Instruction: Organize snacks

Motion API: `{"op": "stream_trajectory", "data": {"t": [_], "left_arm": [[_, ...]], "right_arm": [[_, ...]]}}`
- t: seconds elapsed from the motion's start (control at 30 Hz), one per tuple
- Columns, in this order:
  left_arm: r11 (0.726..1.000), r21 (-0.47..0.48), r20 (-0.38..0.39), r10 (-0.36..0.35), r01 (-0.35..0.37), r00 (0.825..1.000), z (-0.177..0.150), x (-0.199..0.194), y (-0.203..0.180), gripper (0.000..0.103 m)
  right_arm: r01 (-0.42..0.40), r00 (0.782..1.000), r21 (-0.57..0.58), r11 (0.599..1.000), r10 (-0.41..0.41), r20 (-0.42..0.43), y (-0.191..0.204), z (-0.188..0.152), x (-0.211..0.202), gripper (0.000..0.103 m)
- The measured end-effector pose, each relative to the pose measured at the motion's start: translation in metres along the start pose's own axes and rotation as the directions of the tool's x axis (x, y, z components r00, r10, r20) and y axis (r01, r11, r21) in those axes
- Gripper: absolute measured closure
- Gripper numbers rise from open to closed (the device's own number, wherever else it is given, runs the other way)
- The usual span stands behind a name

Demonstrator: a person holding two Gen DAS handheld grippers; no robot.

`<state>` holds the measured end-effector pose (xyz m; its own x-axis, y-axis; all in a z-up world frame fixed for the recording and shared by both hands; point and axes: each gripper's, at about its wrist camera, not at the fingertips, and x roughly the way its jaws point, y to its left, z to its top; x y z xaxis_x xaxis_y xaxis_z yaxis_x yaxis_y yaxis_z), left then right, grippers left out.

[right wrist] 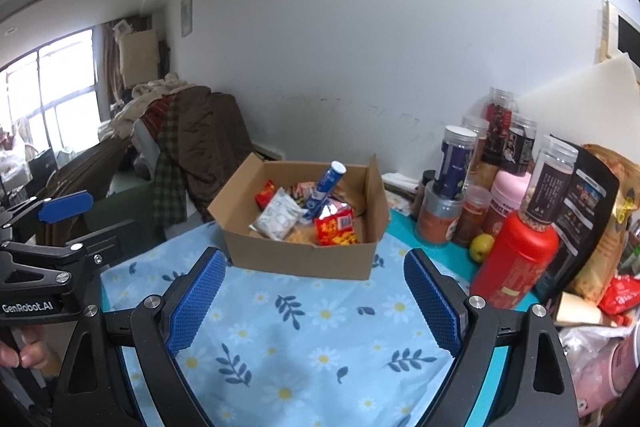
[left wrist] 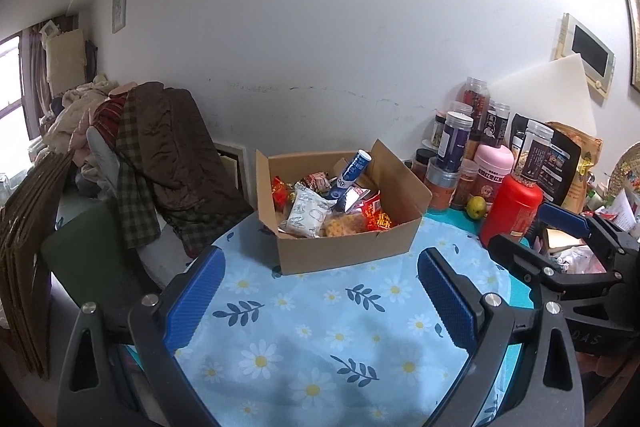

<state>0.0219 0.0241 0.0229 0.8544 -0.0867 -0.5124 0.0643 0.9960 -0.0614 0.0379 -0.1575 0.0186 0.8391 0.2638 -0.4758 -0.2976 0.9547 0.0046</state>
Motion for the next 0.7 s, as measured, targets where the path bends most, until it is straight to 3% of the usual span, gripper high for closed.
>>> {"op": "stream_trajectory", "data": {"t": [0.7], "left_arm": [[1.000,-0.013,-0.010,0.007,-0.007,1.000,-0.0012,-0.0002,0.0063,0.004]], "right_arm": [[-0.015,1.000,-0.009,1.000,0.015,-0.004,0.0008,-0.0017,0.0042,0.011]]}}
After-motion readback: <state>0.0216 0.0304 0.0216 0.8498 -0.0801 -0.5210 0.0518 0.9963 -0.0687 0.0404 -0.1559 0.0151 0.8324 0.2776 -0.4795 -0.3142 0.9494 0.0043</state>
